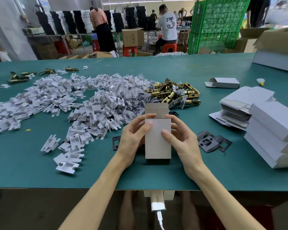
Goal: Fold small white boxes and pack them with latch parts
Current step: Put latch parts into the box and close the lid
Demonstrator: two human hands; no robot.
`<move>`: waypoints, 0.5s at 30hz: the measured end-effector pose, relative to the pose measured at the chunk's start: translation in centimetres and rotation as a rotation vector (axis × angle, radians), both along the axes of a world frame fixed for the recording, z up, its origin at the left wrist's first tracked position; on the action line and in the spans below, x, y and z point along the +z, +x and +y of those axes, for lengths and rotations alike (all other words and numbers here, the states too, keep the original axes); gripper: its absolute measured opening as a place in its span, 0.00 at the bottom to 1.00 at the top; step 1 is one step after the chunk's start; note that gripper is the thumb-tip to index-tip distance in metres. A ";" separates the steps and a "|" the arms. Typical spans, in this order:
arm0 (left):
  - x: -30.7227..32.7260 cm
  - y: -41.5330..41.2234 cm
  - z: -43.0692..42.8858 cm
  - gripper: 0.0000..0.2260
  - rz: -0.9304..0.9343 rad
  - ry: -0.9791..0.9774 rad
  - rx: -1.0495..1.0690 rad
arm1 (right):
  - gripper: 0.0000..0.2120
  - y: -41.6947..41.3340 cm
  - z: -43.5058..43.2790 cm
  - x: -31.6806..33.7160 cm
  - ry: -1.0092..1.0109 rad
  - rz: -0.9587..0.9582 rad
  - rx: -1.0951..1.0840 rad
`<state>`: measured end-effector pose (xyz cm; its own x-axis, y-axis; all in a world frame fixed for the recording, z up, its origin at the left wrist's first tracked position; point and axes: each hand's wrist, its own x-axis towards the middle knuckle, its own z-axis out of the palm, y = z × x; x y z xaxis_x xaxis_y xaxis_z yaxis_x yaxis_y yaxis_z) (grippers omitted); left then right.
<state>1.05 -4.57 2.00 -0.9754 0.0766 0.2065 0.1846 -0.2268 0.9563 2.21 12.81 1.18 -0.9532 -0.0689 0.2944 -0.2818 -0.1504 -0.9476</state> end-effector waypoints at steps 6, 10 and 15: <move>0.6 0.0 -0.3 0.11 -0.059 0.059 0.022 | 0.15 0.3 0.1 0.3 -0.007 0.010 -0.038; 0.4 0.3 -0.2 0.13 -0.103 0.029 -0.031 | 0.15 0.4 0.3 0.1 -0.032 -0.066 -0.041; 0.0 0.4 0.1 0.16 -0.103 -0.055 -0.083 | 0.15 0.3 0.3 -0.1 -0.031 -0.142 -0.008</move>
<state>1.47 -4.44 2.03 -0.9811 0.1660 0.0990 0.0679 -0.1835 0.9807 2.50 13.08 1.06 -0.9859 -0.0539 0.1581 -0.1463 -0.1783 -0.9730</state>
